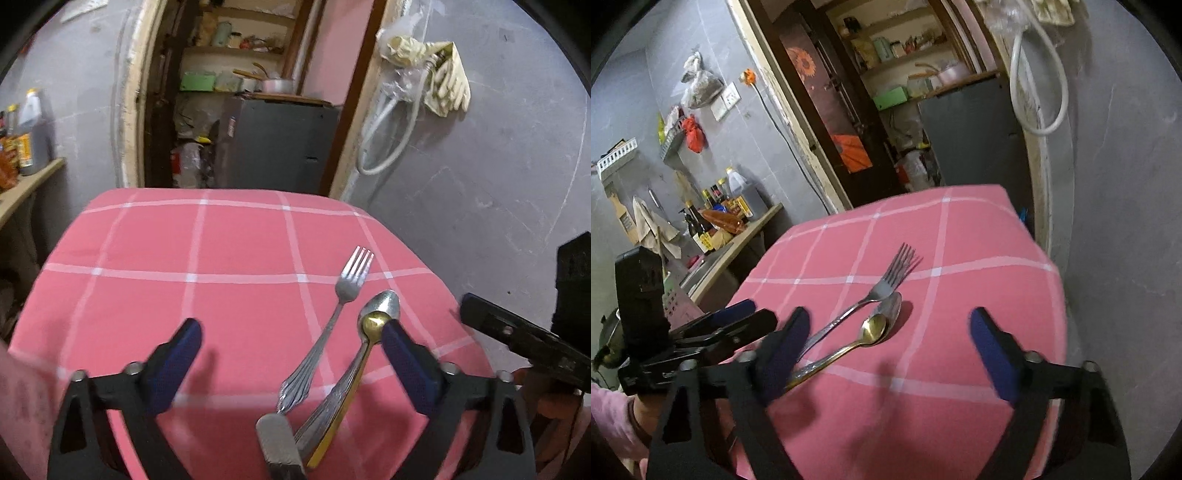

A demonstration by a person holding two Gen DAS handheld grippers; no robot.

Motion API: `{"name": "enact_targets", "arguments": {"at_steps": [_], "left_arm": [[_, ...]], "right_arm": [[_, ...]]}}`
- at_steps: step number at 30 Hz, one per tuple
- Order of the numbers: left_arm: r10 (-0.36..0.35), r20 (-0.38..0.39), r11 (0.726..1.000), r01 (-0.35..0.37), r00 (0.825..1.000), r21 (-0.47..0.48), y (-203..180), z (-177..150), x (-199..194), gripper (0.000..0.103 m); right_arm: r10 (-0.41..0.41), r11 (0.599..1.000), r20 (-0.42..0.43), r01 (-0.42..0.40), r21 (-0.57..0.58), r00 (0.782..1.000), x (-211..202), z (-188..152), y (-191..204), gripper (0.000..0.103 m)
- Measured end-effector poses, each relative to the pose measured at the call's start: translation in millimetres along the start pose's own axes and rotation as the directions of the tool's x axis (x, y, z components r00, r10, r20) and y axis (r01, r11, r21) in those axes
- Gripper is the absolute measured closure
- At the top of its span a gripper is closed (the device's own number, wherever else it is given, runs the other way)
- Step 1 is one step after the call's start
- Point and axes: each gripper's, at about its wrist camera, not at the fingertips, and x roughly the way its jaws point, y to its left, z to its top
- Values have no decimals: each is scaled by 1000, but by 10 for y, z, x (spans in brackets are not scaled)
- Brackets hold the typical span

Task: Organize utensils
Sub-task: 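Grasp the fork with the left tool while the right tool grasps the gold spoon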

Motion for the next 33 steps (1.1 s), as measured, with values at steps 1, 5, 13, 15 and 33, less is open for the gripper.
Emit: {"name": "enact_targets", "arguments": {"at_steps": [1, 5, 13, 15, 33], "left_arm": [[-12, -16, 1000, 12, 1000, 4, -5, 17, 58, 26], [-87, -100, 996, 87, 991, -4, -22, 57, 302, 50], [-130, -235, 989, 142, 963, 37, -159, 76, 600, 75], [-120, -249, 989, 138, 961, 54, -198, 116, 637, 75], [-81, -399, 979, 149, 914, 142, -261, 355, 788, 97]], "right_arm": [[4, 1000, -10, -4, 3, 1000, 33, 10, -21, 37], [34, 999, -62, -34, 8, 998, 227, 42, -38, 58], [46, 999, -159, -44, 19, 986, 556, 86, -45, 82], [55, 998, -174, -49, 36, 983, 616, 82, -47, 83], [63, 989, -177, -37, 146, 982, 361, -120, -134, 100]]}}
